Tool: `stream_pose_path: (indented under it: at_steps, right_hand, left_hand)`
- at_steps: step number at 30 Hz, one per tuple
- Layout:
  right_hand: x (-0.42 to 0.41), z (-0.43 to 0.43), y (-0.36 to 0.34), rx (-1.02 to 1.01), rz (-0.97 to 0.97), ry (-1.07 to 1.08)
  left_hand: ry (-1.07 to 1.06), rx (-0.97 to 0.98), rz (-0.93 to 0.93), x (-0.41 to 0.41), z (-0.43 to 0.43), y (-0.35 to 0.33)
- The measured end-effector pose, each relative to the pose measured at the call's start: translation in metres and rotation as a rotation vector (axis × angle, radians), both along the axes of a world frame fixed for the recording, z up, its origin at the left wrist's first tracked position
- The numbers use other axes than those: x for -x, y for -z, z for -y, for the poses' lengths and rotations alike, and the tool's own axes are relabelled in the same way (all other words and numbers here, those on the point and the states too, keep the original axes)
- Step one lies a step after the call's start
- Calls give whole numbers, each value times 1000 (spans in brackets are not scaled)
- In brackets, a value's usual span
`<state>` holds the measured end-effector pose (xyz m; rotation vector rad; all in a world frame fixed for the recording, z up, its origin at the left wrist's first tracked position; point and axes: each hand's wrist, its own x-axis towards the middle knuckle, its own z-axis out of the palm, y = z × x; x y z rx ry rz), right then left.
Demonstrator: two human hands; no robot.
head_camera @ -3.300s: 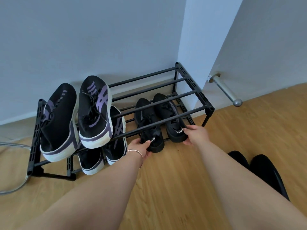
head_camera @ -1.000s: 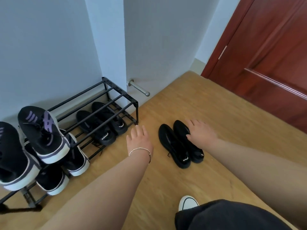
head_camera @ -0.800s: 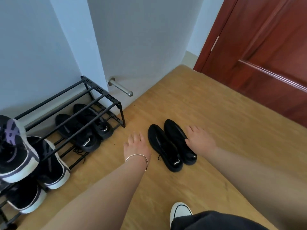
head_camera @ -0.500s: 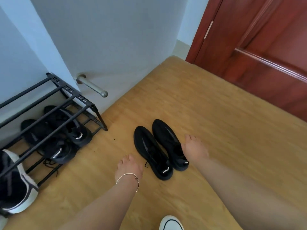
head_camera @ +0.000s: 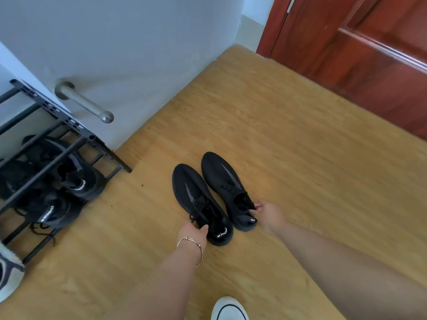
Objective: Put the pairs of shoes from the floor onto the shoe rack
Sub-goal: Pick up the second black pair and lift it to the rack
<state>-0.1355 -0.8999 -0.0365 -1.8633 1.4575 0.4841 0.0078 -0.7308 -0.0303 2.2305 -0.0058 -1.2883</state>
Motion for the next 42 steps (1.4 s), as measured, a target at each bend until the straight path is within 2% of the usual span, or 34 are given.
stream_pose_path:
  at_steps: [4,8,17,23,31,42]
  right_hand:
    - [2,4,9,-55,85,158]
    - [6,10,13,-115,135,242]
    - [10,6,-4,-208,267,327]
    - [22,-16,-26,-190,334,382]
    - [29,-73,-49,-236,512,489]
    - [-7,-133,-103,-188,652,361]
  left_hand:
    - [-118,38,-24,1,0,14]
    - [-277,94,-152,-2,-4,51]
    - [-483,214,-319,-8,-5,28]
    - [-469,258,-353,-8,-27,8]
    - [-409,318,-293,-15,-75,-21]
    - [-427,460,-234,-56,-144,-74]
